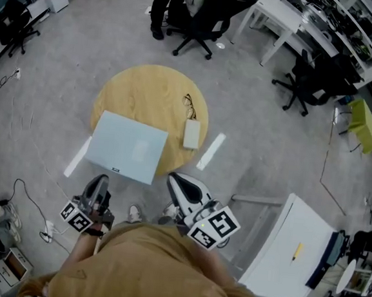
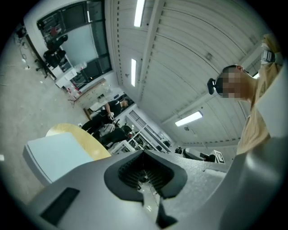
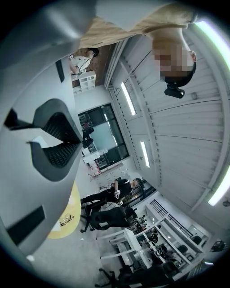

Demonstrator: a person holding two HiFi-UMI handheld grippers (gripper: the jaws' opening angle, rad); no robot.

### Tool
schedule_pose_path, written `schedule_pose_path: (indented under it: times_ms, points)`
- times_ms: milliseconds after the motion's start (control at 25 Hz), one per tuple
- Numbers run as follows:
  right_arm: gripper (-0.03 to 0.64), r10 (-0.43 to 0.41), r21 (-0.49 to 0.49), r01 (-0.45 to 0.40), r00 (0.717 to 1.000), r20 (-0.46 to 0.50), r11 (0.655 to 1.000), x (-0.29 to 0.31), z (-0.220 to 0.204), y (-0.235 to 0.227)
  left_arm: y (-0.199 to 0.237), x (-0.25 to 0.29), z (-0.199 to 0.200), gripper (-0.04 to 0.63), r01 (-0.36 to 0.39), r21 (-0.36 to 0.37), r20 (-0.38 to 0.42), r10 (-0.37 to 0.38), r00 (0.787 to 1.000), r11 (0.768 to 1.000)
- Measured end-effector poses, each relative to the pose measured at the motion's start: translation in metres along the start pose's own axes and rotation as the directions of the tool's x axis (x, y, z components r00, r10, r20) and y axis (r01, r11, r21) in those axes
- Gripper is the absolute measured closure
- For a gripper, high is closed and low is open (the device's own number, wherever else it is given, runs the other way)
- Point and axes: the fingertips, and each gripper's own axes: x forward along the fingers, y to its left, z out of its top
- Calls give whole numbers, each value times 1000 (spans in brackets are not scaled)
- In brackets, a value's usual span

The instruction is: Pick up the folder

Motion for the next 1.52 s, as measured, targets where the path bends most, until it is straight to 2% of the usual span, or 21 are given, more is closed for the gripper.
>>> schedule_pose_path:
  times_ms: [200, 280, 440, 600, 680, 880, 1000, 1080, 1240, 1320, 1520]
  points:
    - [618, 50, 35, -49, 998, -24, 998, 8, 3, -25, 12, 3, -17, 592, -59, -18, 31, 60, 998, 998]
    - [618, 70, 40, -68, 997, -40, 997, 12, 1, -33, 21, 4, -34, 592, -78, -22, -6, 78, 997, 997]
    - [618, 75, 55, -71, 995, -68, 996, 13, -5, -47, 41, 1, -74, 588, -100, -86, -85, 93, 992, 991]
    - [618, 65, 59, -60, 995, -79, 996, 14, -4, -55, 67, 3, -114, 510, -129, -174, -148, 104, 984, 976]
    - [618, 60, 61, -55, 994, -93, 997, 13, -7, -61, 83, 5, -132, 456, -154, -228, -157, 119, 980, 961]
    - [618, 52, 60, -45, 990, -128, 997, 6, -21, -70, 124, 4, -182, 363, -234, -351, -172, 183, 968, 907]
    - [618, 44, 61, -35, 989, -143, 998, 5, -27, -75, 143, 9, -212, 305, -270, -468, -175, 211, 962, 842]
    - [618, 41, 64, -32, 987, -153, 997, 5, -32, -77, 150, 18, -217, 259, -248, -527, -136, 207, 969, 813]
    - [618, 36, 72, -24, 984, -177, 997, 3, -44, -77, 160, 32, -224, 202, -221, -570, -92, 206, 974, 791]
    - [618, 30, 77, -15, 981, -193, 997, 0, -50, -79, 167, 40, -226, 196, -214, -584, -69, 215, 974, 783]
    - [618, 12, 79, 6, 976, -219, 997, -9, -58, -87, 175, 64, -230, 196, -177, -595, -33, 196, 980, 784]
